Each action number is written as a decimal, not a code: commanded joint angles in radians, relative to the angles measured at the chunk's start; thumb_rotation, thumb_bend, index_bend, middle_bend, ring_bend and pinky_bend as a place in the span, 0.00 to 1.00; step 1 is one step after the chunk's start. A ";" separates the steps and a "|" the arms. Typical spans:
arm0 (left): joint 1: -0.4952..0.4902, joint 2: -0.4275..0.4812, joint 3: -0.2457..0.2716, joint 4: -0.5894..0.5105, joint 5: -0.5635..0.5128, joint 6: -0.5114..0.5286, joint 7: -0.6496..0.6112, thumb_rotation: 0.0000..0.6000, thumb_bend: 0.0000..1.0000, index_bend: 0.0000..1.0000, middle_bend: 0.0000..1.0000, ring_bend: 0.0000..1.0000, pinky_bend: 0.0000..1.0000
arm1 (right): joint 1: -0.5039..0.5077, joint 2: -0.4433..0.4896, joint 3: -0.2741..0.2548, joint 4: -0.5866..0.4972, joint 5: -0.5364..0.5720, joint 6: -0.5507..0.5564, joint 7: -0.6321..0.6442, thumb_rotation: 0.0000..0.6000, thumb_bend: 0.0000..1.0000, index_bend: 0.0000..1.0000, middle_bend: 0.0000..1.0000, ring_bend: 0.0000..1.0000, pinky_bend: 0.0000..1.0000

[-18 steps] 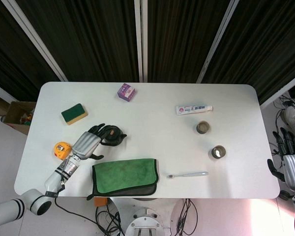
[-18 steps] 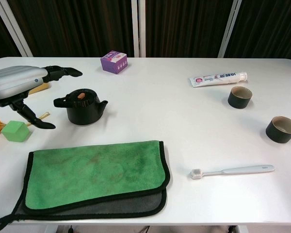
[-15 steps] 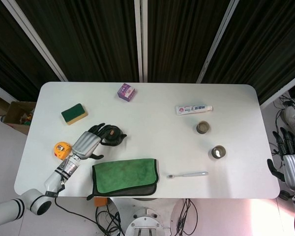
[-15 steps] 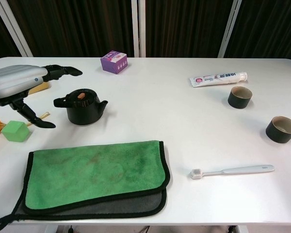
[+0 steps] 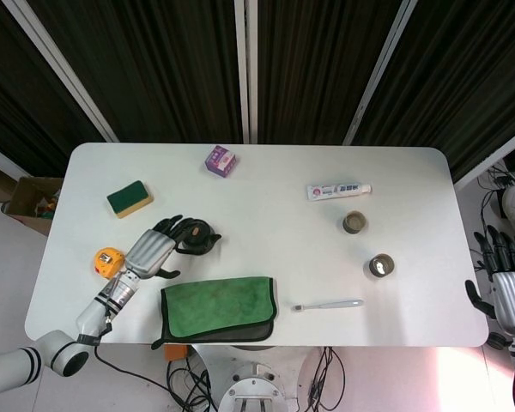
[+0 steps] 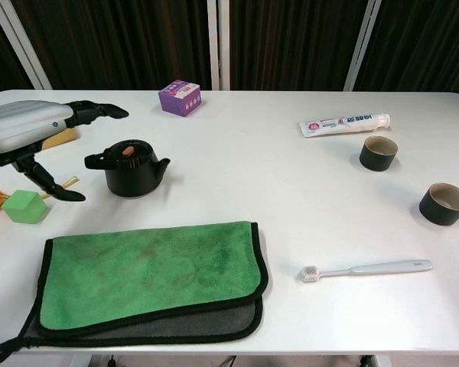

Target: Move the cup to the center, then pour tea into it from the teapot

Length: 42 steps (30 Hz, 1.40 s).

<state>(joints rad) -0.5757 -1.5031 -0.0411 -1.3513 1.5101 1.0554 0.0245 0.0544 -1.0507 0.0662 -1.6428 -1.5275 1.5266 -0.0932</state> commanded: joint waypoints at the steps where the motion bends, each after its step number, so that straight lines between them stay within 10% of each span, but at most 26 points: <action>1: -0.001 0.003 0.000 -0.003 -0.001 0.000 0.003 1.00 0.10 0.05 0.07 0.01 0.15 | 0.001 -0.003 -0.002 0.001 0.000 -0.005 -0.002 1.00 0.33 0.00 0.00 0.00 0.00; 42: 0.010 0.037 0.011 -0.024 -0.019 0.023 0.027 1.00 0.10 0.05 0.07 0.01 0.15 | 0.306 -0.324 0.006 0.232 0.341 -0.602 -0.299 1.00 0.33 0.00 0.02 0.00 0.00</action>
<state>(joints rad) -0.5654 -1.4656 -0.0310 -1.3758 1.4910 1.0793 0.0471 0.3479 -1.3637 0.0687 -1.4194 -1.1964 0.9367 -0.3809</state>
